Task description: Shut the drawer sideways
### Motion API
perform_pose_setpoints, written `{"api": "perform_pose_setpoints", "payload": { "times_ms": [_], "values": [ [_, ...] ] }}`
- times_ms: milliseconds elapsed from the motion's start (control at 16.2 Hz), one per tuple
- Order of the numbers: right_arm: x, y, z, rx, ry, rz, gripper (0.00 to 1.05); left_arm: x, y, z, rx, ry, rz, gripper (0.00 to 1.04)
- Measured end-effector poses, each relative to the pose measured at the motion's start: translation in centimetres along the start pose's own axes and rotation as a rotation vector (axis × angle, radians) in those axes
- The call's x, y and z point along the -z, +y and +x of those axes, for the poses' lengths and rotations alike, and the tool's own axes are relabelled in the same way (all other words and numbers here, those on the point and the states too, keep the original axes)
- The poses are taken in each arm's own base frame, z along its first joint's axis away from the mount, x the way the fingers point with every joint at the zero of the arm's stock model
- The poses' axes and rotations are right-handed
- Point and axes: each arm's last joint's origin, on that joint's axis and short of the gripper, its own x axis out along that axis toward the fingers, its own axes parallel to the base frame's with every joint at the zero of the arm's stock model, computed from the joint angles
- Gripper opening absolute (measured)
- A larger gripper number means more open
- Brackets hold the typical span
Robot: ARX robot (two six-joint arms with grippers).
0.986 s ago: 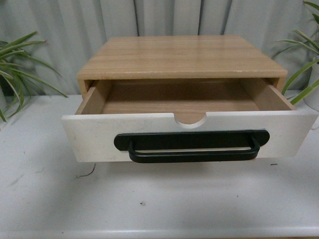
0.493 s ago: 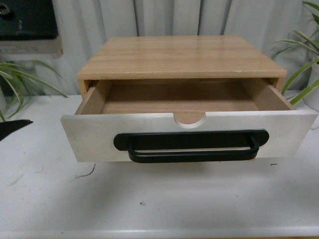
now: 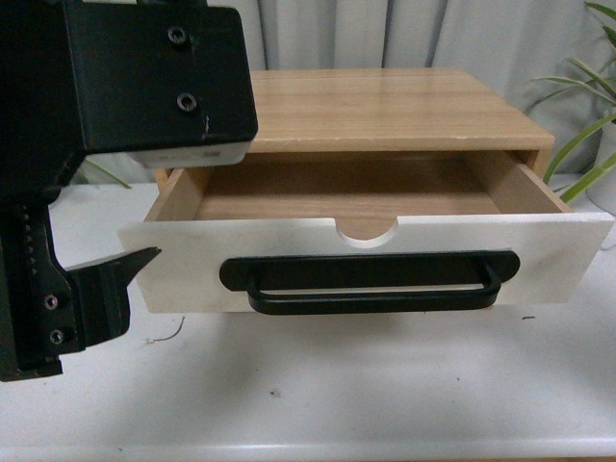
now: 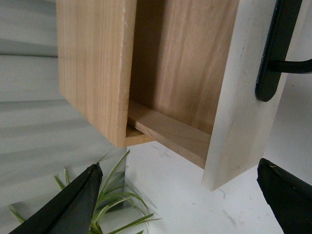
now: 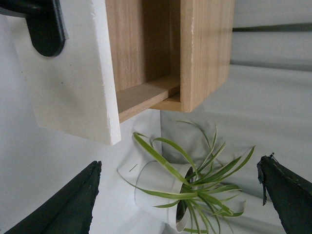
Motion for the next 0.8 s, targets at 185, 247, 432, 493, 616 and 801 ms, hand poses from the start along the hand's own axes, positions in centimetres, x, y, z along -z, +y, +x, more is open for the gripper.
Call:
{"api": "perform_pose_setpoints", "payload": {
  "times_ms": [185, 247, 432, 493, 616, 801],
  "values": [
    [0.1, 0.0, 1.1, -0.015, 0.019, 0.047, 0.98, 0.1, -0.7, 1.3, 0.005, 0.014, 0.001, 0.98],
    [0.0, 0.2, 1.2, -0.023, 0.022, 0.055, 0.98, 0.0, -0.7, 1.5, -0.003, 0.014, -0.004, 0.98],
    [-0.4, 0.4, 1.6, -0.021, 0.021, 0.063, 0.98, 0.0, -0.5, 1.8, -0.027, 0.011, -0.024, 0.98],
    [-0.8, 0.4, 1.8, -0.02, 0.009, 0.069, 0.98, 0.0, -0.5, 2.1, -0.033, 0.01, -0.039, 0.98],
    [-1.0, 0.8, 2.5, -0.021, -0.003, 0.078, 0.98, 0.2, -0.6, 2.7, -0.035, 0.02, -0.049, 0.98],
    [-1.0, 1.1, 3.5, -0.035, -0.003, 0.083, 0.98, 0.1, -0.9, 3.4, -0.035, 0.021, -0.062, 0.98]
  ]
}}
